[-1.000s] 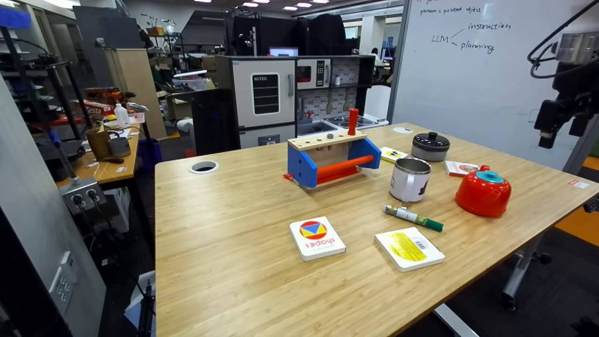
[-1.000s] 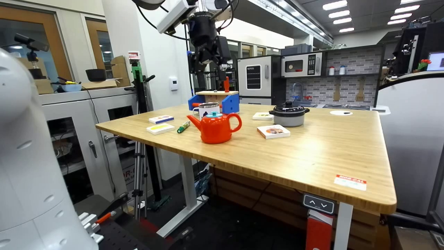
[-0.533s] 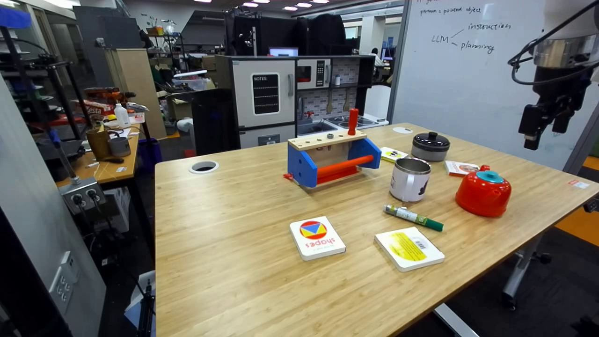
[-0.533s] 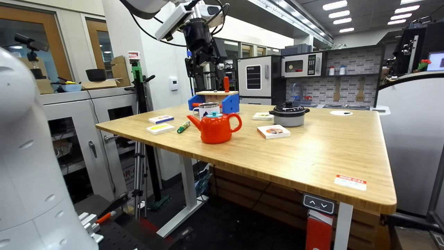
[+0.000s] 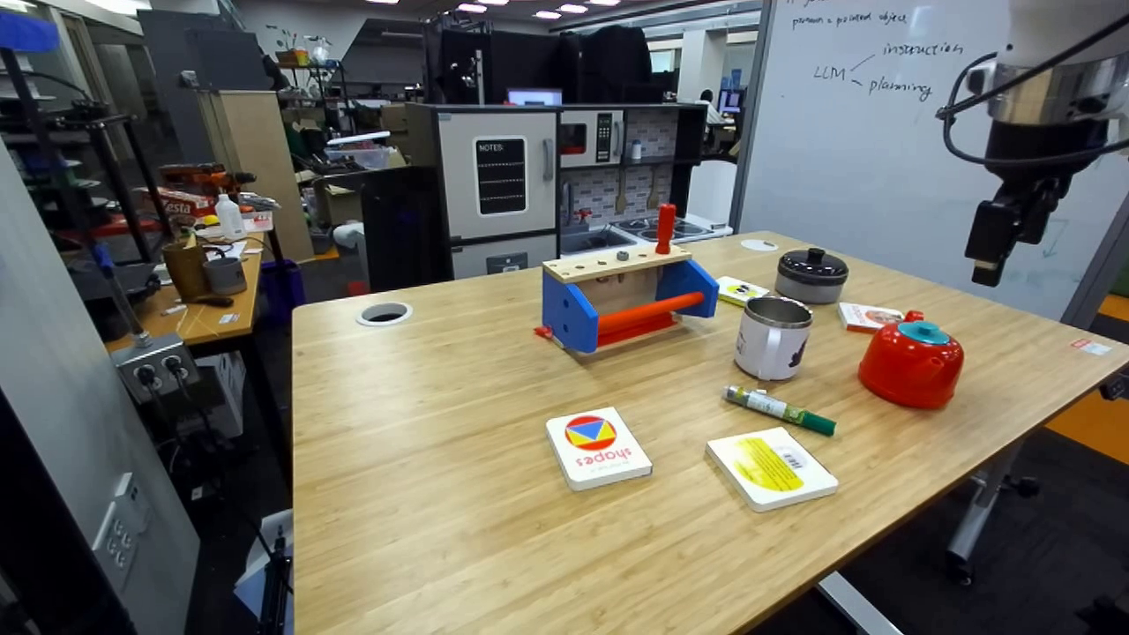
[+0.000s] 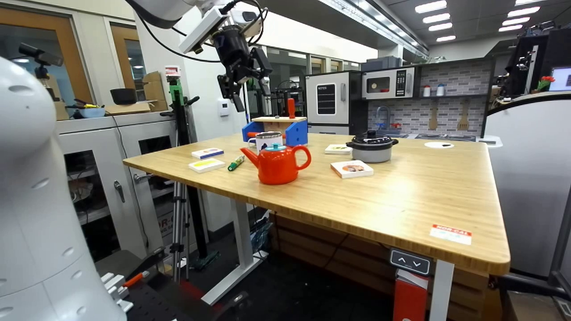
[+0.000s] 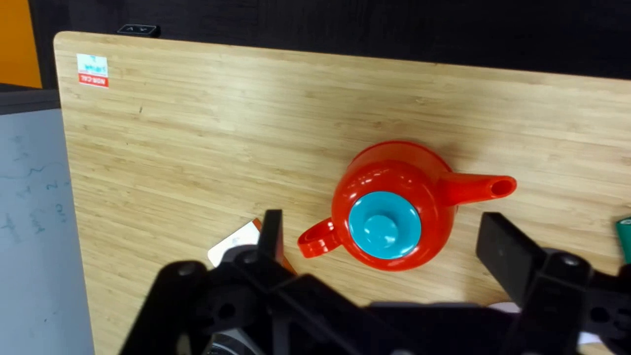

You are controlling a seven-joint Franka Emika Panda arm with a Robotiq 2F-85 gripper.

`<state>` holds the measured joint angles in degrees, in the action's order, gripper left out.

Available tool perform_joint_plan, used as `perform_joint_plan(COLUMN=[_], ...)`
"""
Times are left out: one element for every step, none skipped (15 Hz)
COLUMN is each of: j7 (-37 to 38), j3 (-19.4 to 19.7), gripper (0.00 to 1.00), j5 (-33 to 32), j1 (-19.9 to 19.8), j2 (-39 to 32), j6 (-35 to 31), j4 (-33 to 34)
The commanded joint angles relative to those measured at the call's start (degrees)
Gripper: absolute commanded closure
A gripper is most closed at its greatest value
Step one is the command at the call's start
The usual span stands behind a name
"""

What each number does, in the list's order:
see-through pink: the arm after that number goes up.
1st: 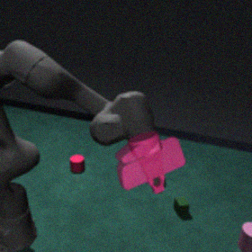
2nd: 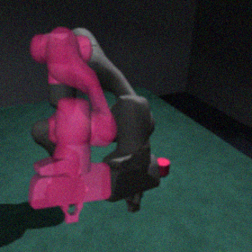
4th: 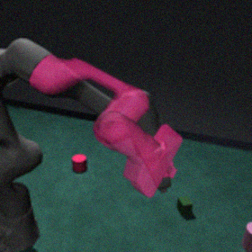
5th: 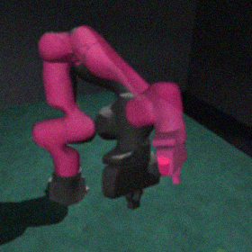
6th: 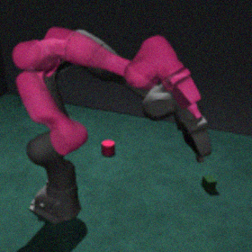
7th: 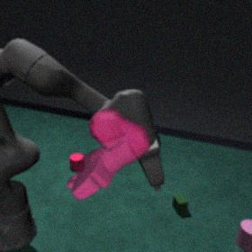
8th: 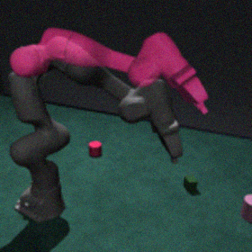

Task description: Put the mug on the book

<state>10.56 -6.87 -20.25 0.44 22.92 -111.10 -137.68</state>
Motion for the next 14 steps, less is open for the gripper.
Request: perform_joint_plan(j7=[1.1, 1.7, 2.1, 2.5, 2.7, 3.1, 3.5, 3.7, 3.6, 3.6, 3.7, 3.7, 3.5, 3.4], j3=[-1.7, -2.0, -2.4, -3.0, -3.5, -3.9, -4.2, -4.3, -4.2, -3.9, -3.8, -3.7, -3.4, -3.2], gripper=[0.0, 0.0, 0.0, 0.0, 0.0, 0.0, 0.0, 0.0, 0.0, 0.0, 0.0, 0.0, 0.0, 0.0], j5=[-4.7, -5.5, -6.3, -7.1, -7.3, -7.3, -6.7, -5.6, -4.0, -1.9, -0.4, 1.6, 4.2, 6.5], j1=[0.1, 0.1, 0.3, 0.5, 0.9, 1.3, 1.9, 2.5, 3.3, 4.1, 4.6, 5.1, 5.5, 5.8], j2=[0.0, -0.2, -0.3, -0.4, -0.4, -0.3, -0.2, 0.0, 0.1, 0.2, 0.3, 0.3, 0.3, 0.2], j6=[1.0, 1.0, 0.9, 0.8, 0.9, 0.8, 0.7, 0.4, 0.2, -0.1, -0.6, -0.8, -0.9, -1.2], j4=[-0.5, -0.5, -0.3, -0.1, 0.1, 0.1, 0.3, 0.3, 0.4, 0.4, 0.3, 0.4, 0.7, 0.9])
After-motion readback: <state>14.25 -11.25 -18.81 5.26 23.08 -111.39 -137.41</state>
